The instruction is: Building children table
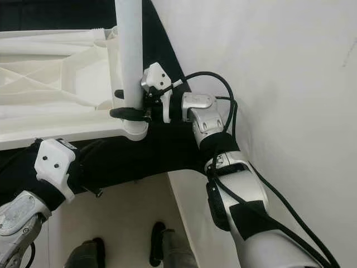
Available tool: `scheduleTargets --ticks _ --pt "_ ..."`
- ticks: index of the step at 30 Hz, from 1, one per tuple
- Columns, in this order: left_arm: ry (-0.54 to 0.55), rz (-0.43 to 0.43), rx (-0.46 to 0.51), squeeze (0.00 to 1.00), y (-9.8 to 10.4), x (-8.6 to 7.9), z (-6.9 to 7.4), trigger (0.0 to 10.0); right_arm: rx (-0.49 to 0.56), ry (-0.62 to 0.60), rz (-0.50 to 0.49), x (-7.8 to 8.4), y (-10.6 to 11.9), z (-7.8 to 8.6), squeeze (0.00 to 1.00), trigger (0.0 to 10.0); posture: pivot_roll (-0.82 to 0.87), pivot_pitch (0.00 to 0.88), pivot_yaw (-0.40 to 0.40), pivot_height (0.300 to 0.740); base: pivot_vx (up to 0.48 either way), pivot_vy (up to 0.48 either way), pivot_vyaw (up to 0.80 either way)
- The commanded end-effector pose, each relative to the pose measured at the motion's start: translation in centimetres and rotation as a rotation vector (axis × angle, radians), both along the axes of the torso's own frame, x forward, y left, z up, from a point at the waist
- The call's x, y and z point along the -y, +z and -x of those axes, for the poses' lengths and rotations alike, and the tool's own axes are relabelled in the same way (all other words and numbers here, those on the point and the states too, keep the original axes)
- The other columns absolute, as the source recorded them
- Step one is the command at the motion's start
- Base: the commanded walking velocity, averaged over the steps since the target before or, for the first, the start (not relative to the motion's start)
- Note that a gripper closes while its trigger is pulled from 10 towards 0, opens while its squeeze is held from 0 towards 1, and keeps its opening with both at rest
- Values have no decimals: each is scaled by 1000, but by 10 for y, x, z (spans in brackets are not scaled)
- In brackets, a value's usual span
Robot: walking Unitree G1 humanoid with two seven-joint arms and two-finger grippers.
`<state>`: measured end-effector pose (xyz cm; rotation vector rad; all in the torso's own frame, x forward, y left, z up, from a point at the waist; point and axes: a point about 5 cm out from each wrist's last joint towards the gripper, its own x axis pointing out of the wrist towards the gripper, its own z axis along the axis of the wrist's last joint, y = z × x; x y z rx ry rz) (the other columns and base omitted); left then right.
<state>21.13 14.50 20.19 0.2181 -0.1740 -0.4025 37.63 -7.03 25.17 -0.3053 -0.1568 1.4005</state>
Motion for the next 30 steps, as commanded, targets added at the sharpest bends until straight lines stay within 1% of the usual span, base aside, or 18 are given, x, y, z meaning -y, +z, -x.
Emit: scheduleTargets --ticks 1,3,5,6,8,9,10,11,12,16,18,20,21,22,23,24,25,30 --pt "-4 -21 -12 0 -1 0 4 10000 8 21 43 1 -3 0 0 0 139 294 -140 740 0 0 0" --pt "-4 -21 -12 0 -1 0 4 10000 8 21 43 1 -3 0 0 0 139 294 -140 740 0 0 0" --pt "-6 -21 -14 0 -1 -1 6 10000 10 -182 38 14 -15 -7 0 0 128 300 -147 740 0 0 0" --pt "-6 -21 -14 0 -1 -1 6 10000 10 -182 38 14 -15 -7 0 0 128 300 -147 740 0 0 0" --pt "-3 -17 -17 0 -1 -3 7 10000 -46 -490 -23 21 -37 -14 0 0 107 304 -149 740 0 0 0" --pt "-3 -10 -20 0 -1 -4 7 10000 -115 -702 -59 19 -67 -5 0 0 105 320 -132 740 0 0 0" --pt "-3 -10 -20 0 -1 -4 7 10000 -115 -702 -59 19 -67 -5 0 0 105 320 -132 740 0 0 0" --pt "-3 -13 -25 0 -1 -4 7 10000 -181 -821 -71 13 -95 15 0 0 115 329 -116 740 0 0 0" --pt "-4 -14 -27 0 -1 -5 7 10000 -208 -887 -81 9 -109 30 0 0 115 329 -116 740 0 0 0" --pt "-7 0 -25 0 0 -4 5 10000 -226 -849 -94 -4 -112 39 0 0 92 304 -103 740 0 0 0" --pt "-20 12 -24 0 -1 0 3 10000 -192 -799 -113 -12 -94 25 0 0 90 289 -115 740 0 0 0" --pt "-20 12 -24 0 -1 0 3 10000 -192 -799 -113 -12 -94 25 0 0 90 289 -115 740 0 0 0" --pt "-25 12 -20 0 -1 2 2 10000 -151 -765 -114 -17 -79 16 0 1059 101 280 -130 740 0 0 0" --pt "-25 12 -20 0 -1 2 2 10000 -151 -765 -114 -17 -79 16 0 1059 101 280 -130 740 0 0 0" --pt "-15 9 -13 0 -1 0 2 10000 -125 -730 -96 -20 -74 14 0 10000 104 278 -132 740 0 0 0" --pt "-6 8 -9 0 0 -2 1 10000 -117 -712 -81 -23 -70 18 357 10000 105 274 -132 740 0 0 0" --pt "0 6 -6 0 0 -3 1 10000 -128 -689 -83 -25 -67 21 1000 10000 108 271 -131 740 0 0 0" --pt "-10 5 -8 0 -1 0 1 10000 -106 -581 -120 -30 -47 21 1000 10000 115 264 -134 740 0 0 0"
